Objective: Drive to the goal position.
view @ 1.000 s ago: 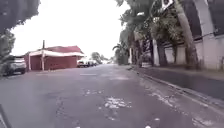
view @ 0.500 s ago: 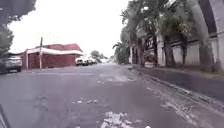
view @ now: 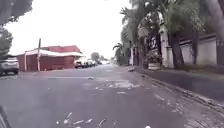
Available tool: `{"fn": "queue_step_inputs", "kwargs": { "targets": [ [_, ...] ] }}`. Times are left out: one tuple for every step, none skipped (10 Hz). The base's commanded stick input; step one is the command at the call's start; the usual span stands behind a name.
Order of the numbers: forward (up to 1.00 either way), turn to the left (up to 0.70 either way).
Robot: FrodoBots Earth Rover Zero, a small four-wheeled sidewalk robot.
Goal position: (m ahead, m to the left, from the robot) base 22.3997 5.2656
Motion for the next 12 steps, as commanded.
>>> {"fn": "queue_step_inputs", "kwargs": {
  "targets": [
    [1.0,0.0],
    [1.0,0.0],
    [1.0,0.0],
    [1.0,0.0],
    [1.0,0.0],
    [1.0,0.0],
    [1.0,0.0],
    [1.0,0.0],
    [1.0,0.0],
    [1.0,0.0],
    [1.0,0.0],
    [1.0,0.0]
  ]
}}
